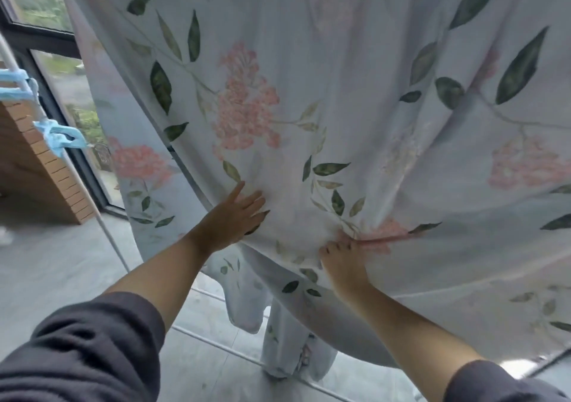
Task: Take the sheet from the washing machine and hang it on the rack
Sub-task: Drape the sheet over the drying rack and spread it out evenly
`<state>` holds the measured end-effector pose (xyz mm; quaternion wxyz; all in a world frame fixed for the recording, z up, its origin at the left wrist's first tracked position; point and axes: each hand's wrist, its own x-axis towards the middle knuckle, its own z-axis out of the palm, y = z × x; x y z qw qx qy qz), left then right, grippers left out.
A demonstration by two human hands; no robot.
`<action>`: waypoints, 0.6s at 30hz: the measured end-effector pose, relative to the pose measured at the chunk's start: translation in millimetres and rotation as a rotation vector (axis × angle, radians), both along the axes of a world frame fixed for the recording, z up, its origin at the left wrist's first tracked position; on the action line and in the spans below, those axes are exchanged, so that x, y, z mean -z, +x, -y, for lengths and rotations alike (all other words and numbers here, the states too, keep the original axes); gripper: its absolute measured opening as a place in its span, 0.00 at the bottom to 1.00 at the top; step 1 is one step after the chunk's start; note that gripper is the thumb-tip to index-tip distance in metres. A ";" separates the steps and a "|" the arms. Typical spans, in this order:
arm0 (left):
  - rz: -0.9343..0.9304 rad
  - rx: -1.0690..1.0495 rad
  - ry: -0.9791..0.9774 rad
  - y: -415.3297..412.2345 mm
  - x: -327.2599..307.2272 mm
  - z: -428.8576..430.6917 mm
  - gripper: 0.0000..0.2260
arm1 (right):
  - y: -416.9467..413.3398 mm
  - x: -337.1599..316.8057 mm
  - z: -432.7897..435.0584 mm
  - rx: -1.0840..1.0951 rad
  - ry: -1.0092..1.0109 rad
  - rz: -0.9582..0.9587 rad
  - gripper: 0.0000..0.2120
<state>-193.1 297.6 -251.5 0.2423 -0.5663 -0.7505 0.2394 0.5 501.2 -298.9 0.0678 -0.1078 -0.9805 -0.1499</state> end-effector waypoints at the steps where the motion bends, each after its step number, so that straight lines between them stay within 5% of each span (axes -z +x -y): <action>1: 0.003 0.006 -0.028 -3.4 2.4 0.2 0.33 | -1.3 0.0 -1.8 -0.011 0.000 0.002 0.18; 7: 0.018 0.012 0.133 -9.9 11.1 -9.5 0.12 | 1.6 18.4 -16.0 -0.013 -0.062 -0.029 0.17; 18: 0.495 -0.166 0.293 50.4 124.2 -1.0 0.08 | 40.4 76.2 -27.2 0.033 -0.077 0.122 0.14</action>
